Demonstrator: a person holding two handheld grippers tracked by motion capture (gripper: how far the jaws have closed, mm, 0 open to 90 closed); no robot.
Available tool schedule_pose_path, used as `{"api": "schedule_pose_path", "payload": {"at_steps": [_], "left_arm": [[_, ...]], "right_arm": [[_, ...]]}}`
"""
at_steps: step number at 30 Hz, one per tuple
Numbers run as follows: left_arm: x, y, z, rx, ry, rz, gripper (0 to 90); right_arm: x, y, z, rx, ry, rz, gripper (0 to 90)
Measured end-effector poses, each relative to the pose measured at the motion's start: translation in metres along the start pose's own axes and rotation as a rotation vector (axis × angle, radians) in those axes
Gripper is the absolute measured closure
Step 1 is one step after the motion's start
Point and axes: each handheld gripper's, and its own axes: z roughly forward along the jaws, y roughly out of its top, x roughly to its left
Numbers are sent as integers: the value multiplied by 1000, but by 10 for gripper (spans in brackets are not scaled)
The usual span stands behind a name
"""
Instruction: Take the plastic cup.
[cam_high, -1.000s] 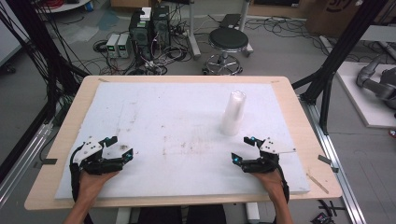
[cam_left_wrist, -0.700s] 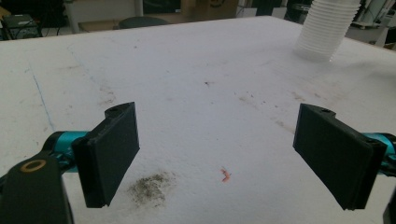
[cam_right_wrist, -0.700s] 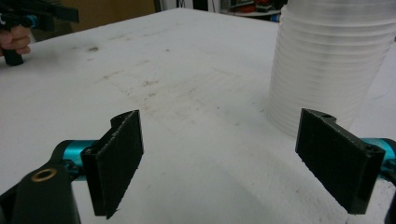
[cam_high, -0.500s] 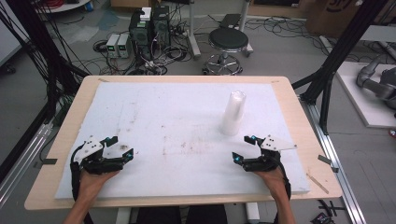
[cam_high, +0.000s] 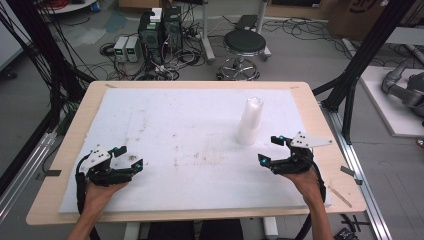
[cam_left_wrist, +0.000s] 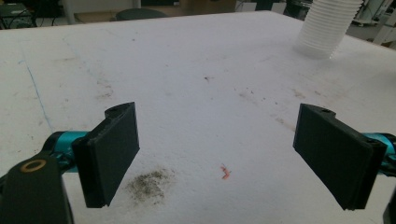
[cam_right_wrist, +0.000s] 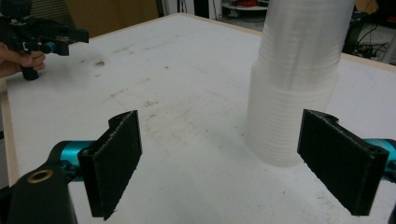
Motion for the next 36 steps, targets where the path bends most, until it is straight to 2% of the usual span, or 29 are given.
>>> {"api": "schedule_pose_path", "payload": {"at_steps": [6,8,10,13,22,27,31,36], "left_arm": [[0,0,-1,-5,2,4,142],[0,0,0,-4,-1,0,142],[0,0,0,0,1,-4,142],[1,0,0,11,-1,-7,142],[1,0,0,7,-4,-3,142],[1,0,1,11,-3,-1,142],[1,0,1,12,-2,-2,142],[1,0,1,13,-3,-3,143]], "right_arm": [[-10,27,-4,33,-18,-29,133],[-12,30,-4,39,-18,-34,133],[-18,41,-3,71,-25,-35,132],[-21,49,-3,91,-31,-39,132],[-29,65,-2,105,-34,-49,131],[-41,77,0,135,-34,-47,131],[-48,84,5,148,-38,-51,131],[-54,88,15,152,-21,-55,131]]}}
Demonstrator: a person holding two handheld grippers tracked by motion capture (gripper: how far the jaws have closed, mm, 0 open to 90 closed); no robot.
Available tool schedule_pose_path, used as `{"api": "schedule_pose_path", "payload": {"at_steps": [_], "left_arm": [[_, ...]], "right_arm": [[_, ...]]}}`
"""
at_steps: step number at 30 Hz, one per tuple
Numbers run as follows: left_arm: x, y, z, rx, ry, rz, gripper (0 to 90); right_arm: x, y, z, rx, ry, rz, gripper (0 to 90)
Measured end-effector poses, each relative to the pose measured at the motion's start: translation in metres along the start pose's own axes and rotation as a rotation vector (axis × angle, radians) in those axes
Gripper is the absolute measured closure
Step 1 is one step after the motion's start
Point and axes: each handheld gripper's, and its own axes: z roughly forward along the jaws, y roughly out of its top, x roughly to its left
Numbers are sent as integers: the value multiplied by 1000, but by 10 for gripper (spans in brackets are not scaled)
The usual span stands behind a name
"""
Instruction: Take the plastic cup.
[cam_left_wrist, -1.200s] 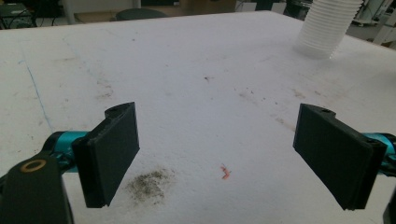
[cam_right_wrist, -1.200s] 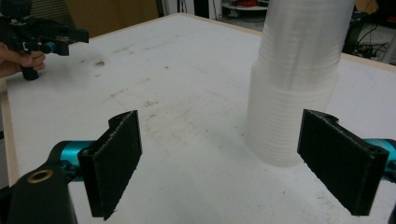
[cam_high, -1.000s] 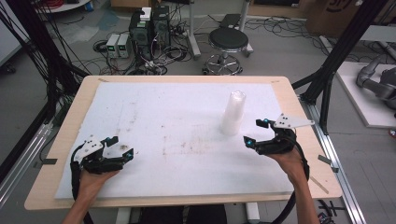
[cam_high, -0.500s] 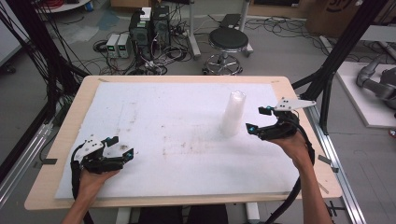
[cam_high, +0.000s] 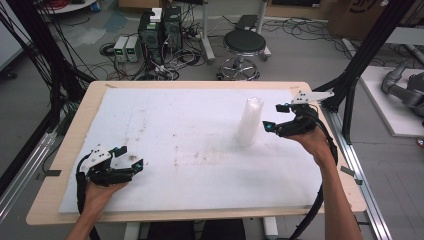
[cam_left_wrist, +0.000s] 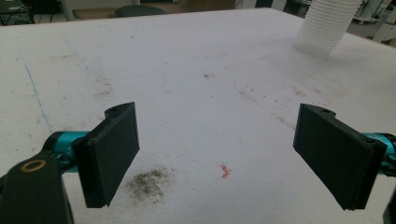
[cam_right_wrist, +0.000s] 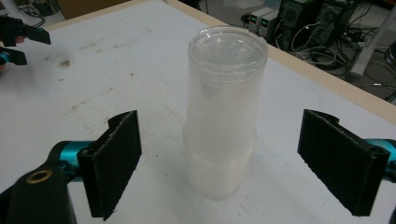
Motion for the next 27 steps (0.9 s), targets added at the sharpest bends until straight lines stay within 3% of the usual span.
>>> {"api": "schedule_pose_path", "payload": {"at_steps": [12,27], "left_arm": [[-1,0,0,-2,2,3,142],[0,0,1,6,-1,3,142]], "right_arm": [[-8,17,32,27,20,-16,132],[-14,14,56,75,49,3,132]]}}
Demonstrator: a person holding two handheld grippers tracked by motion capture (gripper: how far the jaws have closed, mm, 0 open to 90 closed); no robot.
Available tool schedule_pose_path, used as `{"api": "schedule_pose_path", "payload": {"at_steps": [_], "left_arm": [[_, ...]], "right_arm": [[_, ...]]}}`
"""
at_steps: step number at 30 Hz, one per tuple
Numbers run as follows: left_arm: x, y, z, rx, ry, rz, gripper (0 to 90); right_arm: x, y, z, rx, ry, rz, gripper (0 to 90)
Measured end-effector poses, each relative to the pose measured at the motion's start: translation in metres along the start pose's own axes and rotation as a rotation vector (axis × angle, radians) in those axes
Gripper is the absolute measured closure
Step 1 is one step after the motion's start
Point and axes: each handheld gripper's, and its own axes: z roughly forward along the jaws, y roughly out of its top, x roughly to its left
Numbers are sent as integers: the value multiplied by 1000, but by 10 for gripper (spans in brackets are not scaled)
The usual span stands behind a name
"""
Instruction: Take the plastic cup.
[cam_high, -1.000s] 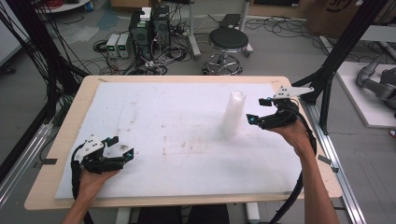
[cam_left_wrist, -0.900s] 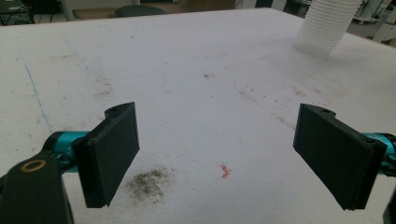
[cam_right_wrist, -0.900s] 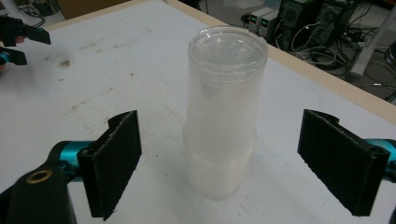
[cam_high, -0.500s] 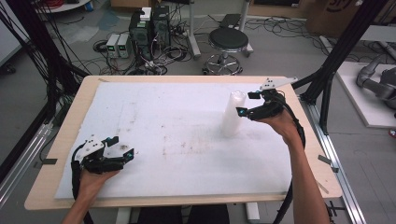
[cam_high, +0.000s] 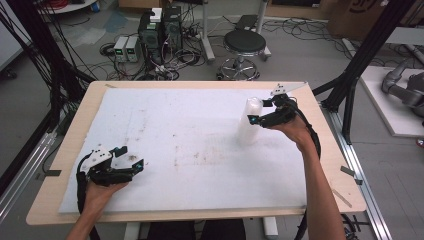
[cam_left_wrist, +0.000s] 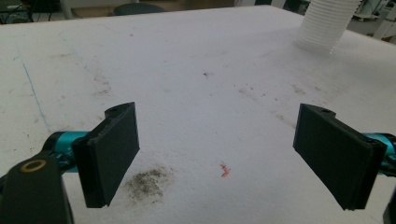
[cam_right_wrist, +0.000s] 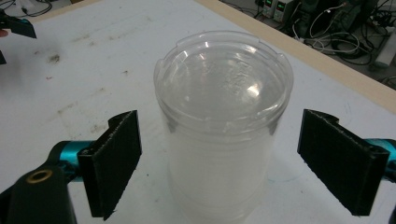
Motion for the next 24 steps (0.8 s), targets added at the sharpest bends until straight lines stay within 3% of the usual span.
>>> {"api": "schedule_pose_path", "payload": {"at_steps": [20,24], "left_arm": [[0,0,0,4,-2,0,142],[0,0,0,5,-2,0,142]], "right_arm": [[0,-1,15,13,-7,10,147],[1,0,18,18,-7,-3,195]]}}
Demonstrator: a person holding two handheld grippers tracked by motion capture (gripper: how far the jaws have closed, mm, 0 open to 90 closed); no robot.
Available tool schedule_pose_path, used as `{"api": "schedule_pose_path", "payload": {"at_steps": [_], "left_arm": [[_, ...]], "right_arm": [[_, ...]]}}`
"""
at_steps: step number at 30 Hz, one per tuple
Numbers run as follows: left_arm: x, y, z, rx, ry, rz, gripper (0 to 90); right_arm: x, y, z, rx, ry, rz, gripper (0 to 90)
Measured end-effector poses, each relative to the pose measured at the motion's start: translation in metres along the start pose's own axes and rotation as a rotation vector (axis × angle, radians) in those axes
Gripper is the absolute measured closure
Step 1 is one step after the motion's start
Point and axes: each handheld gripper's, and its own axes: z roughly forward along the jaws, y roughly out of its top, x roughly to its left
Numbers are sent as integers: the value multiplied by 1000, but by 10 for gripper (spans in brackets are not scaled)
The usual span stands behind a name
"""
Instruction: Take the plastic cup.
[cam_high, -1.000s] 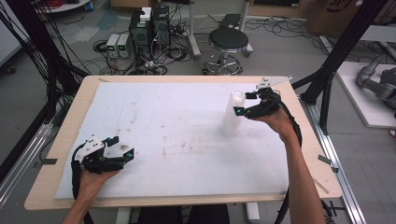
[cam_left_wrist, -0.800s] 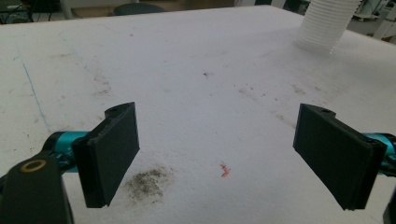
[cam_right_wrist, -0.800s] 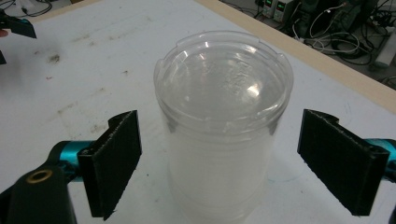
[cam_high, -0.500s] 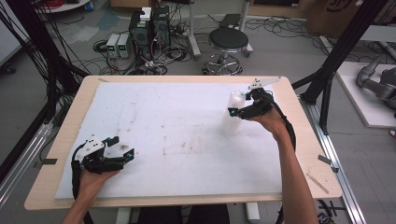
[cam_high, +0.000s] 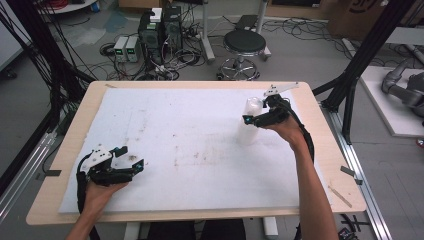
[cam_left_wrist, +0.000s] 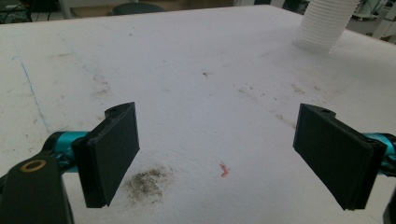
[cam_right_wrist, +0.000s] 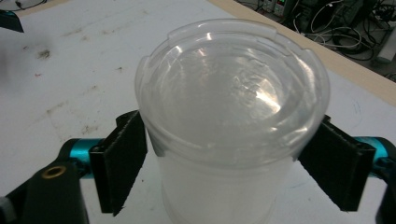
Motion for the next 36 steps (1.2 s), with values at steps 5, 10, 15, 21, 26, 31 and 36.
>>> {"api": "schedule_pose_path", "payload": {"at_steps": [5,10,15,21,26,31,36], "left_arm": [[0,0,0,1,-1,1,142],[0,0,0,1,-1,0,142],[0,0,0,2,-2,4,142],[0,0,0,1,-1,3,142],[0,0,0,3,-2,5,142],[0,0,0,3,-1,7,142],[-1,0,0,7,-1,7,142]], "right_arm": [[0,1,1,0,-9,-8,257],[0,1,0,6,-5,-6,283],[0,1,0,9,-3,-14,326],[0,1,-1,9,-4,-1,329],[1,1,-1,6,-3,6,332],[2,1,-2,4,-3,9,332],[2,5,-9,-15,-7,7,333]]}}
